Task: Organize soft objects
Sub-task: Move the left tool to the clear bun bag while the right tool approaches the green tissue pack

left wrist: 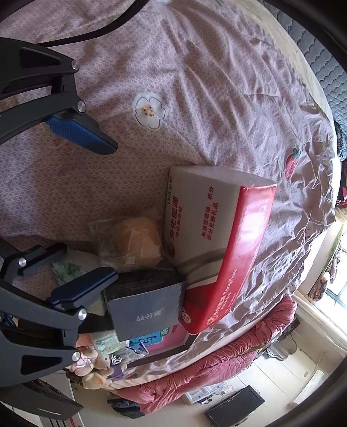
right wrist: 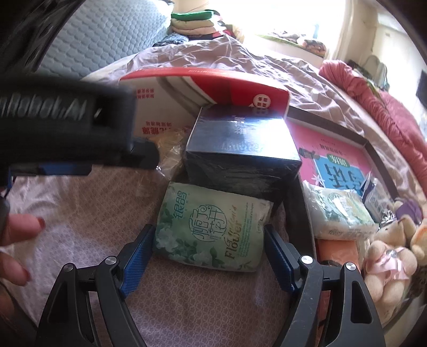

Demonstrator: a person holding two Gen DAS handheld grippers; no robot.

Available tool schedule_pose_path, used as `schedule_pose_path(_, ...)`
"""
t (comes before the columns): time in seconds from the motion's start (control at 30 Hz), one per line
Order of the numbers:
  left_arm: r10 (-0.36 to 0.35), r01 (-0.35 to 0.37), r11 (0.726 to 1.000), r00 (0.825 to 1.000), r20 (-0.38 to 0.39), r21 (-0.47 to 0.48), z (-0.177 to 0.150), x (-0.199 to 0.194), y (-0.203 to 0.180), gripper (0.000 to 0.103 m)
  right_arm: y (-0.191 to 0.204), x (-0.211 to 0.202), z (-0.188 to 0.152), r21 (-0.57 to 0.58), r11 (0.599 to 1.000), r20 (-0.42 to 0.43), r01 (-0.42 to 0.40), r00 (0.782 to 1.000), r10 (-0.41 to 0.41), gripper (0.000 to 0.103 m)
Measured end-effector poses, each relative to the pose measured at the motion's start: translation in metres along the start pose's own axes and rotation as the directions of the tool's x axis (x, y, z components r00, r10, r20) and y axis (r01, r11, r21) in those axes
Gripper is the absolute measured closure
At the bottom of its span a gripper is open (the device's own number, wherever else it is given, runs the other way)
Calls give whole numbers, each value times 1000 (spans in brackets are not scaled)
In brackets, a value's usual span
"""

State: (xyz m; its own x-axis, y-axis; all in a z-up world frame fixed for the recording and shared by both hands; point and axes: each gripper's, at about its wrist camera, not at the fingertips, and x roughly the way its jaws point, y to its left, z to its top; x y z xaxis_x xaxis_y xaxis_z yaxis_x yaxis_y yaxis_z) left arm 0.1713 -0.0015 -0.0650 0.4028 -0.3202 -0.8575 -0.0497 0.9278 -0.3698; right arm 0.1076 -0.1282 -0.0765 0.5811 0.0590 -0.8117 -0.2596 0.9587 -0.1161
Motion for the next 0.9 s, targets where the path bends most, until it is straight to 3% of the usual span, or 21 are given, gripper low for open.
schedule_pose_path(0.5, -95, 94, 995, 995, -24, -45, 18, 26, 5, 20, 6, 8, -5, -113, 993, 33, 25, 999, -22, 22)
schedule_pose_path(0.67, -131, 128, 990, 991, -38, -59, 23, 32, 2, 35, 5, 5, -7, -121, 993, 39, 13, 999, -9, 23)
schedule_pose_path(0.8, -156, 154, 987, 987, -45, -53, 24, 35, -4, 54, 5, 3, -9, -122, 992, 43, -1, 999, 7, 24)
schedule_pose_path(0.9, -155, 153, 987, 987, -42, -41, 23, 34, -6, 55, 2, 1, -9, -116, 993, 47, -21, 999, 27, 24)
